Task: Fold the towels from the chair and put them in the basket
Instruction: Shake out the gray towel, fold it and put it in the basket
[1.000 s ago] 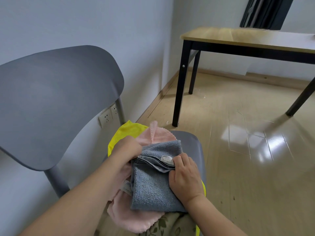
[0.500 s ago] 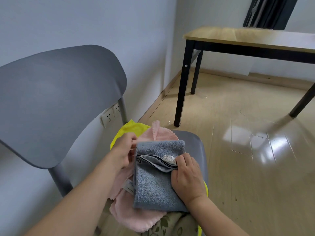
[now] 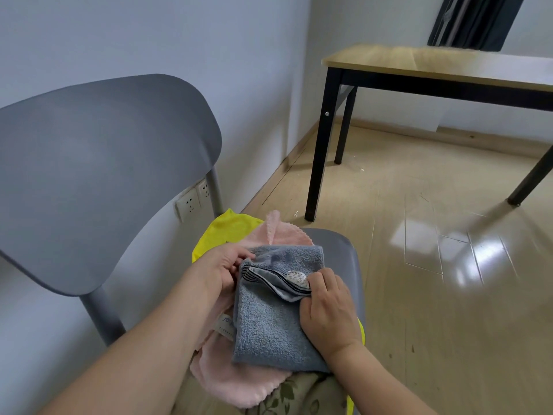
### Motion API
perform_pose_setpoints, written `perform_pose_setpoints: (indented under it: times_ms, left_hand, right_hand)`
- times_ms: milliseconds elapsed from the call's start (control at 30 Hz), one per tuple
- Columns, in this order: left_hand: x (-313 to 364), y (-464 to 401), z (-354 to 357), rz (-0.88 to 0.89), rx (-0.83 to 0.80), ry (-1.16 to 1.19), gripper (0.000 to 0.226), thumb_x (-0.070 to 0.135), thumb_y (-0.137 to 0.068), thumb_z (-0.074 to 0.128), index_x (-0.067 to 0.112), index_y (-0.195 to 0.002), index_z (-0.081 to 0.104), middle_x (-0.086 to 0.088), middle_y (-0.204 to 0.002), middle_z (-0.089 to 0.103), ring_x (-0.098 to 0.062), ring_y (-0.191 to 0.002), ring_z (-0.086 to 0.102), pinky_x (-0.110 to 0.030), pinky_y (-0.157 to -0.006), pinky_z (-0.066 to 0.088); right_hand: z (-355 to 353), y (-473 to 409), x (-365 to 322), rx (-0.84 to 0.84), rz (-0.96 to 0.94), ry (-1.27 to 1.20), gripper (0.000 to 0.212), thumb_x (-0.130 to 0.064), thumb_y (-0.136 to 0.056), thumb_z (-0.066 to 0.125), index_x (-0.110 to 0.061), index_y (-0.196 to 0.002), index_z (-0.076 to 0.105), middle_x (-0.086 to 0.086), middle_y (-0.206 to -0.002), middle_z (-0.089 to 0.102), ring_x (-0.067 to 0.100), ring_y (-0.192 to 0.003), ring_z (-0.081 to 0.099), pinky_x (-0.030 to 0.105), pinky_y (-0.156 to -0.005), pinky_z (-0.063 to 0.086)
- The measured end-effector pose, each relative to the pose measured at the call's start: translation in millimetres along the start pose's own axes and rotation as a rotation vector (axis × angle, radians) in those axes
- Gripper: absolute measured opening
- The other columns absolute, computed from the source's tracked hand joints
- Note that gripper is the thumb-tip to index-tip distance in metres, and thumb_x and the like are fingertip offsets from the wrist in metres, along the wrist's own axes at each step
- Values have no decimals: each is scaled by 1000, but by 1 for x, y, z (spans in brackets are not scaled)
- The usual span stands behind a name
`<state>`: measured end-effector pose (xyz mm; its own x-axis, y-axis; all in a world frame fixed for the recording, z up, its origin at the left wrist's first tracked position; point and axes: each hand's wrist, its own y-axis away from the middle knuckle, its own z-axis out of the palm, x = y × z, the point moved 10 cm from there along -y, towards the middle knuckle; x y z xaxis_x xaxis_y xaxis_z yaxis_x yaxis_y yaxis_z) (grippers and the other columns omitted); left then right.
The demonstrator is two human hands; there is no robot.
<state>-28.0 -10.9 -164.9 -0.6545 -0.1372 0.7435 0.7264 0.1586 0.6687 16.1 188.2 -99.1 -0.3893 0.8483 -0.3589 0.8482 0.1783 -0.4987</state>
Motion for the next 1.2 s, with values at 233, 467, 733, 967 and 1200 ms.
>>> perform_pose_setpoints:
  times_ms: [233,467,733,967,1200]
  left_hand:
    - [0,10,6,-38,-46,151,15,15,-79,48,8,-65,49,-15,-64,55,-27,-54,54,-28,-62,49]
    - [2,4,18,-14,-98,174,15,8,-90,50,6,-78,58,-14,-61,65,-24,-46,64,-35,-58,54]
    - [2,-1,7,0,-50,235,50,2,-91,35,1,-49,62,-13,-48,62,-24,-36,61,-32,-36,51]
    - [6,-1,-1,33,-41,209,14,3,-91,54,10,-81,60,-8,-55,66,-18,-43,64,-28,-47,54]
    - [5,1,-17,82,100,81,9,12,-79,73,9,-88,71,-15,-83,70,-24,-59,64,-35,-56,55]
  right_hand:
    - [-1,1,0,-3,0,14,8,-17,-68,40,-14,-73,45,3,-76,48,26,-65,45,31,-64,30]
    - [-1,1,0,-3,5,7,9,-18,-68,39,-14,-74,46,3,-76,49,26,-65,46,32,-63,36]
    - [1,-1,1,-14,9,11,8,-18,-68,40,-15,-73,45,3,-77,48,26,-66,45,32,-64,31]
    - [0,-1,0,-6,4,11,9,-17,-68,39,-14,-73,46,4,-76,48,27,-65,45,33,-63,32]
    - [-1,-1,0,3,7,9,9,-17,-68,39,-14,-74,46,3,-76,48,26,-65,45,33,-62,35]
